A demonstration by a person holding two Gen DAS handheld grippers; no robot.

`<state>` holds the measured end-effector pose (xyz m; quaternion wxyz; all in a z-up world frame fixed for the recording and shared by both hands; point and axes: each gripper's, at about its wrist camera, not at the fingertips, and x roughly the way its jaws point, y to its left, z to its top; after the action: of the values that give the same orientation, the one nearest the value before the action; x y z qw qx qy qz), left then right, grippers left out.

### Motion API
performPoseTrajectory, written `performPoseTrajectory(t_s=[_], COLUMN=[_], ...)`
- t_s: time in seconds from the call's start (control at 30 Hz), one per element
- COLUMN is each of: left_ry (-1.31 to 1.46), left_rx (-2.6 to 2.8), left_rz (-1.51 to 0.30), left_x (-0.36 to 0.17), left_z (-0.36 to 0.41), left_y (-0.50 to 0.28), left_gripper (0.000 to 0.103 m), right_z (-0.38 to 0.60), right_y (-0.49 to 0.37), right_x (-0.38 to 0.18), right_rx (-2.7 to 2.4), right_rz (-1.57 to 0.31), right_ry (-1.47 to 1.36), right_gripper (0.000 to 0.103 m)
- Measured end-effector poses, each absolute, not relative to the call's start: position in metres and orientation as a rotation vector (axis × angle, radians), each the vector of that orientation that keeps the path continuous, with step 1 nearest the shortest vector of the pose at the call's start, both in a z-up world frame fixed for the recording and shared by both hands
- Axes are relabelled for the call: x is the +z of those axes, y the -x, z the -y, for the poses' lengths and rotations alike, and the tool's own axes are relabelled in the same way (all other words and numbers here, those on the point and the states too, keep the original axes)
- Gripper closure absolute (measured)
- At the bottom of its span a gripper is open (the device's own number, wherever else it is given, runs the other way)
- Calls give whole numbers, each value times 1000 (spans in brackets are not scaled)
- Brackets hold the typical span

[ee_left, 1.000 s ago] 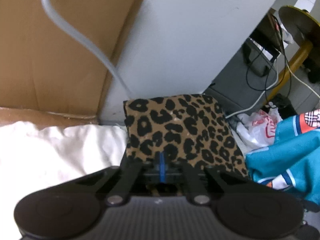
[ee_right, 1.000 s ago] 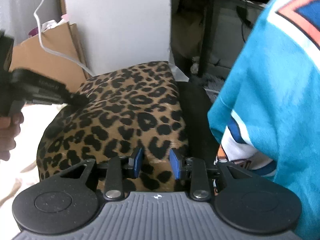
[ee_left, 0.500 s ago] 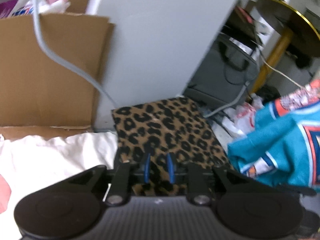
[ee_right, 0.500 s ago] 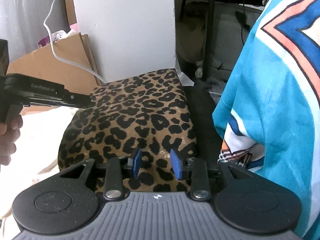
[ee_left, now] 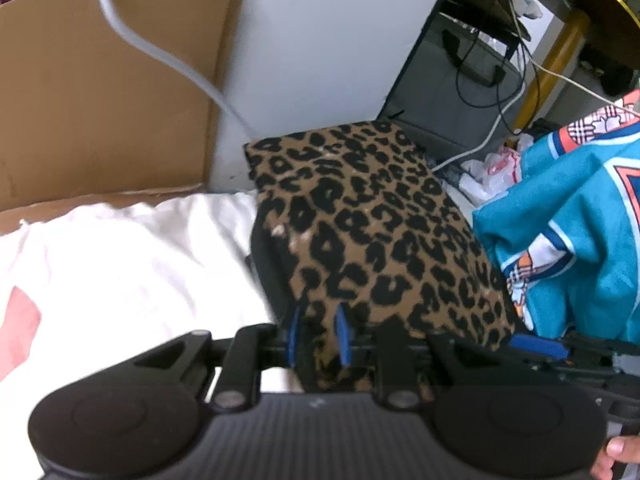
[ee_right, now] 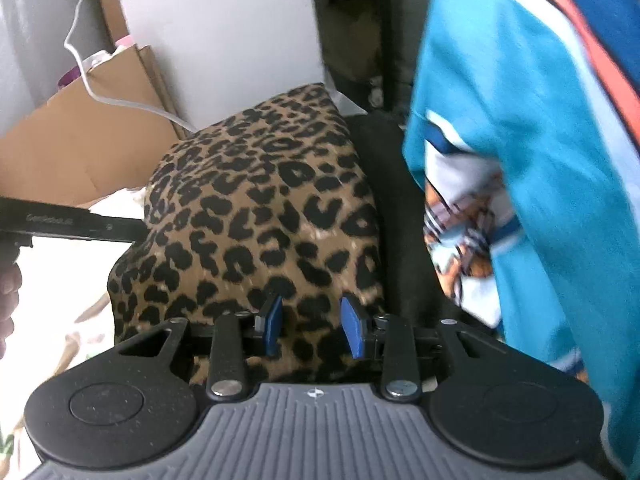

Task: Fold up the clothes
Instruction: 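Lower the folded skirt onto the black cushion with both grippers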

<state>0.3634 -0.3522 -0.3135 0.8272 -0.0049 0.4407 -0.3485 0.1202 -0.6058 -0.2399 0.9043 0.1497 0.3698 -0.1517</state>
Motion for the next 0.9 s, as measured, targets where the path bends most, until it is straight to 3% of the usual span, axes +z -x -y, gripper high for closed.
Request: performPoseTrajectory(t_s=[0.1, 0.2, 0.43, 0.53, 0.73, 0.9], left_ry=[31, 85, 146, 126, 126, 109], left_rx=[-723, -676, -710, -721, -749, -755], left_rz=[-957, -980, -990, -998, -1011, -1014], left_x=[-313, -315, -313, -318, -325, -323], left_z=[343, 336, 343, 350, 355, 359], left_y=[-359, -358, -347, -344, -338, -335], left_gripper=[74, 59, 41, 40, 45, 48], right_z=[604, 601, 593, 585, 566, 553], right_y=[-108, -99, -94, -93, -87, -87], right_x=[-241, -237, -232, -236, -251, -264], right_rx=[-330, -314, -299, -257, -177, -127], right_rz=[-764, -742, -701, -708, -753, -771], right_ry=[-341, -373, -472, -532, -566, -604], right_gripper=[63, 63, 63, 63, 52, 52])
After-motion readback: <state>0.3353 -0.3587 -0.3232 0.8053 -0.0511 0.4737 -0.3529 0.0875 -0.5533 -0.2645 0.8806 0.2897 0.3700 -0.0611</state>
